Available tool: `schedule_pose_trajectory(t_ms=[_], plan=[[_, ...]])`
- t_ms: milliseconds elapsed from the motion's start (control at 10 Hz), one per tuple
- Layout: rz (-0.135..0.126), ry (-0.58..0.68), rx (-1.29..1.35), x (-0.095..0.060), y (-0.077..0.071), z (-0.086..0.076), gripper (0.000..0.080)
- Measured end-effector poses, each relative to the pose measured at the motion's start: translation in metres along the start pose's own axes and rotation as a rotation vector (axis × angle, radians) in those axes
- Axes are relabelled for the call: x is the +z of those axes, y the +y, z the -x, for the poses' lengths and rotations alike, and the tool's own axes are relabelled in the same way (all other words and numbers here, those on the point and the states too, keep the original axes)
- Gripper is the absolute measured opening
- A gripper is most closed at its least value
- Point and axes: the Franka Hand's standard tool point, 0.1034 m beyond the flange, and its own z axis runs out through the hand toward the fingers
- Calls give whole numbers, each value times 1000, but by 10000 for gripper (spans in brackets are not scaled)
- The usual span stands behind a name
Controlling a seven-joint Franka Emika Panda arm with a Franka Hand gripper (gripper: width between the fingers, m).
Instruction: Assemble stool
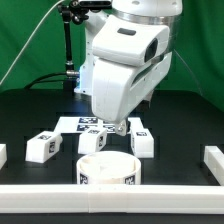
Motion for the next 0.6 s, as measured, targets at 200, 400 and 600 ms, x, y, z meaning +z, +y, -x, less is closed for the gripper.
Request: schedule_pose_trajectory(t_ms=[200,400,600], plan=[[0,0,0,0,0,0,650],[1,1,0,0,0,0,650],[119,92,-91,6,14,8,650]])
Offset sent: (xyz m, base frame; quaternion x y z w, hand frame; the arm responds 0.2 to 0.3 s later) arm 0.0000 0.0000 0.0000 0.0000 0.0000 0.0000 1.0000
